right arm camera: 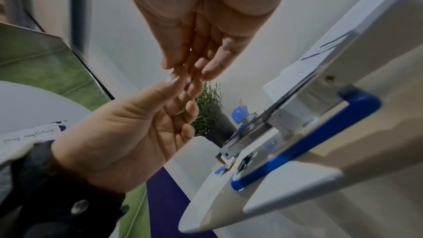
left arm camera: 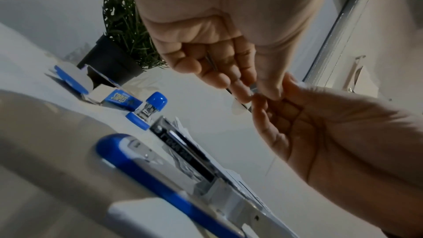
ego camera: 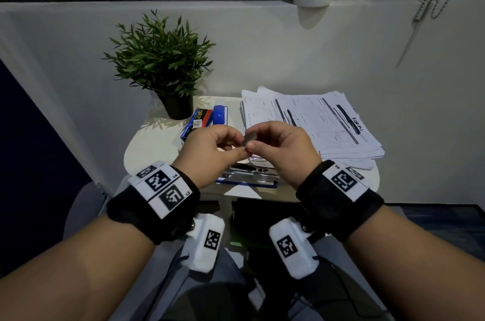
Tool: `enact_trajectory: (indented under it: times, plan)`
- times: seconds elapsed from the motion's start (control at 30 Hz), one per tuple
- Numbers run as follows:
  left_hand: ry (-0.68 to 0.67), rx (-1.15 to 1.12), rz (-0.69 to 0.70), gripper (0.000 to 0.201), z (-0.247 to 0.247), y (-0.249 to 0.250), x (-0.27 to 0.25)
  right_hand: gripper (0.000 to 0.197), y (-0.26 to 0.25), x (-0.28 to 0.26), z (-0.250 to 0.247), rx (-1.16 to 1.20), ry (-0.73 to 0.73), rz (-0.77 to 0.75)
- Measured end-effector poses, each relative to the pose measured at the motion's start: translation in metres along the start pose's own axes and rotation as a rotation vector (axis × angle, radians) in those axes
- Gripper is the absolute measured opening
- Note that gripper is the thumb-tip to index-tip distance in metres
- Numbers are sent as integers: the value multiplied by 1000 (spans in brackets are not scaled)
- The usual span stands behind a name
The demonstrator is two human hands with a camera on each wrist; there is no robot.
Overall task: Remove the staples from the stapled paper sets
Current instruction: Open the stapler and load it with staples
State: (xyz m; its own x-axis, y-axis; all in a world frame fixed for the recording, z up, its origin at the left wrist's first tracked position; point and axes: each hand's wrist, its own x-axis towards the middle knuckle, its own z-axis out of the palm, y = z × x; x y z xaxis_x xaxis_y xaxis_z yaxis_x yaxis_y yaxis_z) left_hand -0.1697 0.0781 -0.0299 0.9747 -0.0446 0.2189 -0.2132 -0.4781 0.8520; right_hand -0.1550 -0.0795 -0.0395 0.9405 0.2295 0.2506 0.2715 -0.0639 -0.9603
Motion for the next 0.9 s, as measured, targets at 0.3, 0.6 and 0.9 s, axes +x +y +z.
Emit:
enact_trajectory:
  times: [0.3,0.6,0.9]
  plan:
    - [-338,563,-197,47,-18,-28,6,29,-24,30,2,-1067,-414,-16]
    - [-257,285,-256,32,-17,-50,10,26,-20,33,27,-1324,-602,-45]
    - [-255,290,-271,31,-17,-54,11,29,-17,42,37,-1337,-707,5]
